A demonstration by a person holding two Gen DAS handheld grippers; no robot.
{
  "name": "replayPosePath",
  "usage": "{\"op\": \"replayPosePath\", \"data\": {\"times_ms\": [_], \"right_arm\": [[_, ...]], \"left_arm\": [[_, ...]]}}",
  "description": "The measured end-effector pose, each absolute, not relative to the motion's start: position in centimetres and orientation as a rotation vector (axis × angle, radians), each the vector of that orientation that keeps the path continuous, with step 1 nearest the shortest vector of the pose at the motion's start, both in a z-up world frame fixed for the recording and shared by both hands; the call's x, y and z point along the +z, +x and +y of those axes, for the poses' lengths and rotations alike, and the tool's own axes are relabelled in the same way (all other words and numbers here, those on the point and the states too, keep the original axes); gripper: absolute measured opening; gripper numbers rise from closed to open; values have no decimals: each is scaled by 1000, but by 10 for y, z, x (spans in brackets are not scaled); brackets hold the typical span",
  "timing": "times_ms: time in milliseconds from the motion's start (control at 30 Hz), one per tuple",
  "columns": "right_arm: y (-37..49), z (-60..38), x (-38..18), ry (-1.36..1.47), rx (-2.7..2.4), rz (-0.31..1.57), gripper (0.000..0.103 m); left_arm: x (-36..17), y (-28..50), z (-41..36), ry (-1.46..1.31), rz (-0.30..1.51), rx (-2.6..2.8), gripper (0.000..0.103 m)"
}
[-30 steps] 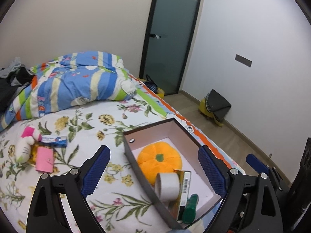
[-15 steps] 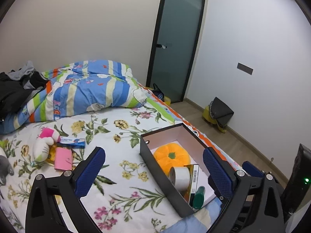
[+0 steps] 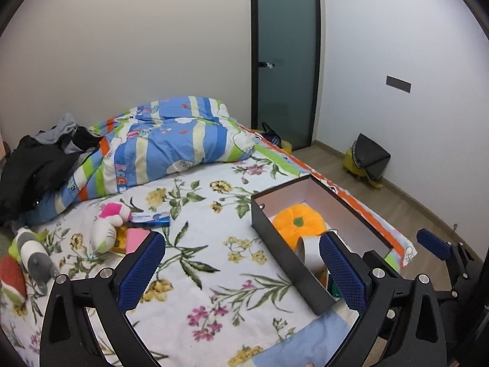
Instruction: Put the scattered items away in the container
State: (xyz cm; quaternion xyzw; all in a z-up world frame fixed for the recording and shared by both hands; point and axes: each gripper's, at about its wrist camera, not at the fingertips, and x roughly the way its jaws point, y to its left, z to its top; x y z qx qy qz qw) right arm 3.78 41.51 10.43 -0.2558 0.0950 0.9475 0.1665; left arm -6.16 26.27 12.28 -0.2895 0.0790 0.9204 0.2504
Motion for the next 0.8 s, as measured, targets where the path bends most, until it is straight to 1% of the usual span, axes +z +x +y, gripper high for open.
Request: {"op": "replayPosePath", "data": {"times_ms": [167, 300, 433, 600, 800], "right_arm": [[52, 419, 94, -816, 2649, 308, 103], [63, 427, 84, -886, 2612, 345, 103], [73, 435, 77, -888, 2591, 335, 103], [76, 447, 73, -874, 2592, 378, 103], [77, 453, 72, -856, 2585, 379, 103]], "left_arm": [[113, -46, 271, -815, 276, 2485, 101], [106, -36, 276, -850, 271, 2454, 101], [96, -27, 281, -896, 274, 2444, 101], [83, -18, 291, -941, 282, 2421, 101], [76, -12, 297, -973, 281, 2416, 101]]}}
